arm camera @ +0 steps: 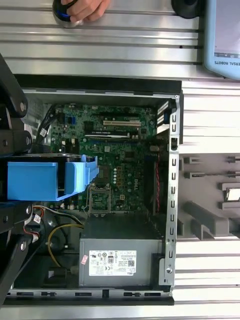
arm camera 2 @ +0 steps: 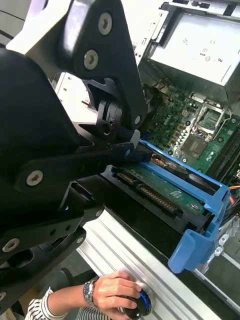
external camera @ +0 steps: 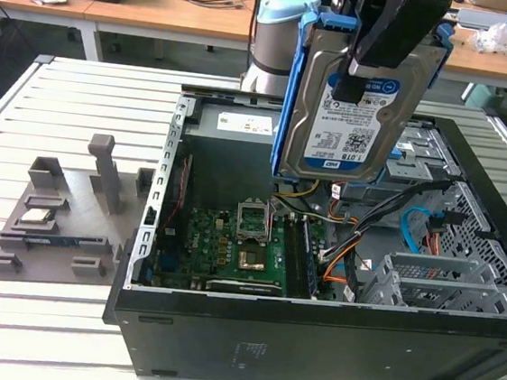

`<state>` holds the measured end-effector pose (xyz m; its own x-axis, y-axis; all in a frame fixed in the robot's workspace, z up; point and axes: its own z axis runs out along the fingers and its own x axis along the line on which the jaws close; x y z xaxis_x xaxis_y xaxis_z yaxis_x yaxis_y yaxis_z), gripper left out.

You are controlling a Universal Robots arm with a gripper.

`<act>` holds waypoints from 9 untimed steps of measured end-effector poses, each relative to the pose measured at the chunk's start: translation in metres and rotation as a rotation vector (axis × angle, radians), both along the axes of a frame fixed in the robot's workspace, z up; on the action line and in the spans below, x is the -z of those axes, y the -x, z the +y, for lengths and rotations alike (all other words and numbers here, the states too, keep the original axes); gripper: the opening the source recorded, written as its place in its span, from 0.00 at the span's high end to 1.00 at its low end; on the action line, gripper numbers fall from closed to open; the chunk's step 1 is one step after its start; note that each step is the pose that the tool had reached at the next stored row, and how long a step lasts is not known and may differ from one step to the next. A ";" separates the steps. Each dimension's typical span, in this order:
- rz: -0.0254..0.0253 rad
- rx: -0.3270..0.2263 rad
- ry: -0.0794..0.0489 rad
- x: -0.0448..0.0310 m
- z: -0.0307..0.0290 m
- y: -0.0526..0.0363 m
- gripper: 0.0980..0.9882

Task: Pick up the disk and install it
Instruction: 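Pick up the disk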

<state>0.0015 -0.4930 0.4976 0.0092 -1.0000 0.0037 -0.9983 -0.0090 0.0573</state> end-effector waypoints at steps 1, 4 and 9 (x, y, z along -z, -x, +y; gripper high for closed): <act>0.0000 0.000 0.000 0.0001 -0.0035 0.0000 0.70; 0.0000 0.000 0.001 0.0002 -0.0114 0.0000 0.70; 0.0000 0.000 0.003 0.0007 -0.0294 0.0000 0.70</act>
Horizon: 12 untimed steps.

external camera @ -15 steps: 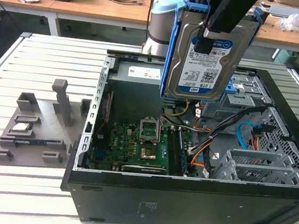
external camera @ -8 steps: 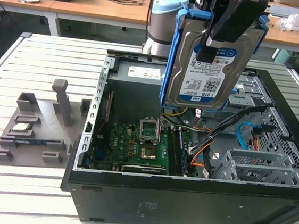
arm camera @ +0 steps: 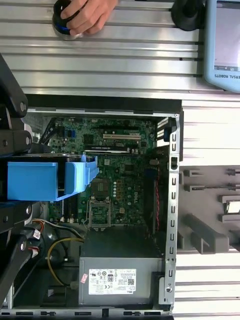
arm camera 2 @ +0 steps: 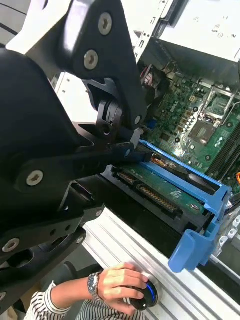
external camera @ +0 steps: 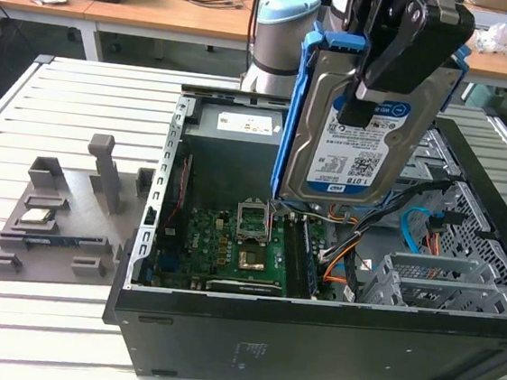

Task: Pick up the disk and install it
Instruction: 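Pick up the disk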

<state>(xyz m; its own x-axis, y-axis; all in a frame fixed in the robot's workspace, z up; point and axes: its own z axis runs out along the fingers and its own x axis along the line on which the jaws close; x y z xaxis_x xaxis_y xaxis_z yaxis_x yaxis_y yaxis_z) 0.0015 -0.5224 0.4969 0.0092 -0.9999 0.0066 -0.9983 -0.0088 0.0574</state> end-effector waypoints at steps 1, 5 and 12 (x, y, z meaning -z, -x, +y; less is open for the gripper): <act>0.0000 0.000 0.001 0.0000 -0.0030 0.0000 0.70; 0.0000 0.000 0.002 0.0006 -0.0123 0.0000 0.70; 0.0000 0.000 0.004 0.0012 -0.0199 0.0000 0.70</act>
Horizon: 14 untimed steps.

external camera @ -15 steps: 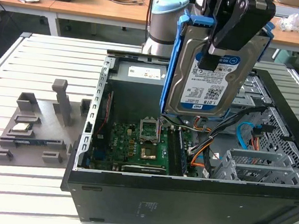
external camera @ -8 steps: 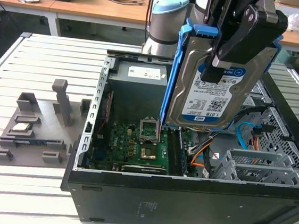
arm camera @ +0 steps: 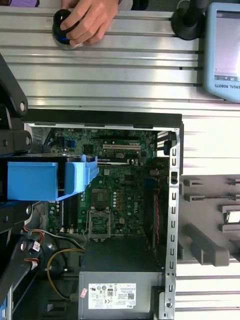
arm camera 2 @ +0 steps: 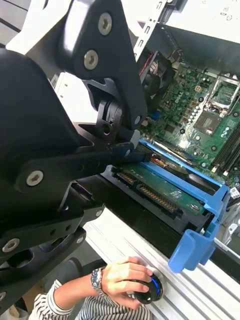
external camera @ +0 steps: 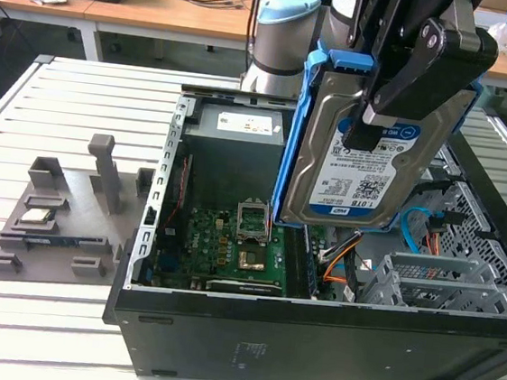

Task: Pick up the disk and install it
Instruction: 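Pick up the disk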

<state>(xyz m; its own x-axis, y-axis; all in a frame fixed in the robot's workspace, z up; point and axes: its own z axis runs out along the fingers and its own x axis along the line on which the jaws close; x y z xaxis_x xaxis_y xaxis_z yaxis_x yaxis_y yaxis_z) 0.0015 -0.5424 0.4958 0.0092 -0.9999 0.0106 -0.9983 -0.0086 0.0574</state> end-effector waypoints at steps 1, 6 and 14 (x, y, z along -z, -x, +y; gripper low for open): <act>0.0000 0.000 0.000 0.0001 -0.0014 0.0000 0.70; 0.0000 0.000 0.002 0.0005 -0.0059 0.0000 0.70; 0.0000 0.000 0.005 0.0012 -0.0141 0.0000 0.70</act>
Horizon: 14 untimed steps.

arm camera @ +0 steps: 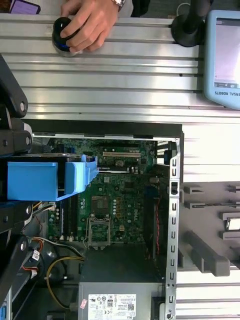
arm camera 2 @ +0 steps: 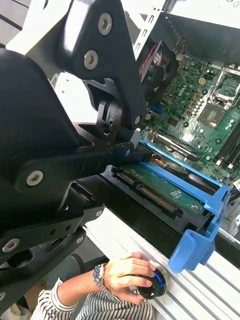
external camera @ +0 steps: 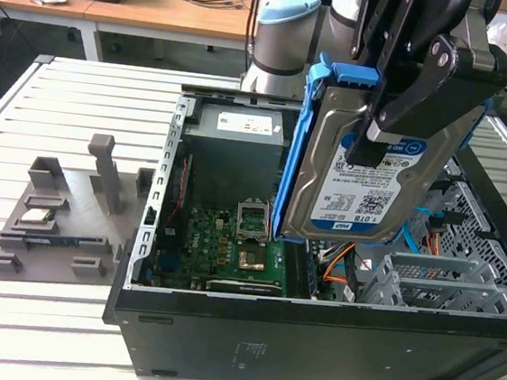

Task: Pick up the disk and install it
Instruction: 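Pick up the disk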

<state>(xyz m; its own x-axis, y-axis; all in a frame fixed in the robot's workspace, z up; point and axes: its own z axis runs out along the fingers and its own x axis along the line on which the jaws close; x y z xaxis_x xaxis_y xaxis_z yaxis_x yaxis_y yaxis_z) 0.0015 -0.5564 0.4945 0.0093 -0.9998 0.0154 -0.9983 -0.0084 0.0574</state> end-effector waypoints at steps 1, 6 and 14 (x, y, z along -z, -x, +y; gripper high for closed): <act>0.0000 0.000 0.000 0.0001 -0.0020 -0.0001 0.70; 0.0000 0.000 0.000 0.0004 -0.0097 0.0001 0.70; 0.0000 0.002 -0.020 0.0008 -0.0104 -0.0050 0.70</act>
<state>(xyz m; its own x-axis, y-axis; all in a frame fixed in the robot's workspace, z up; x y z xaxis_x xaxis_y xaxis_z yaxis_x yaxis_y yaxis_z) 0.0065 -0.5668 0.4937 0.0074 -1.0000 -0.0050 -0.9983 -0.0077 0.0573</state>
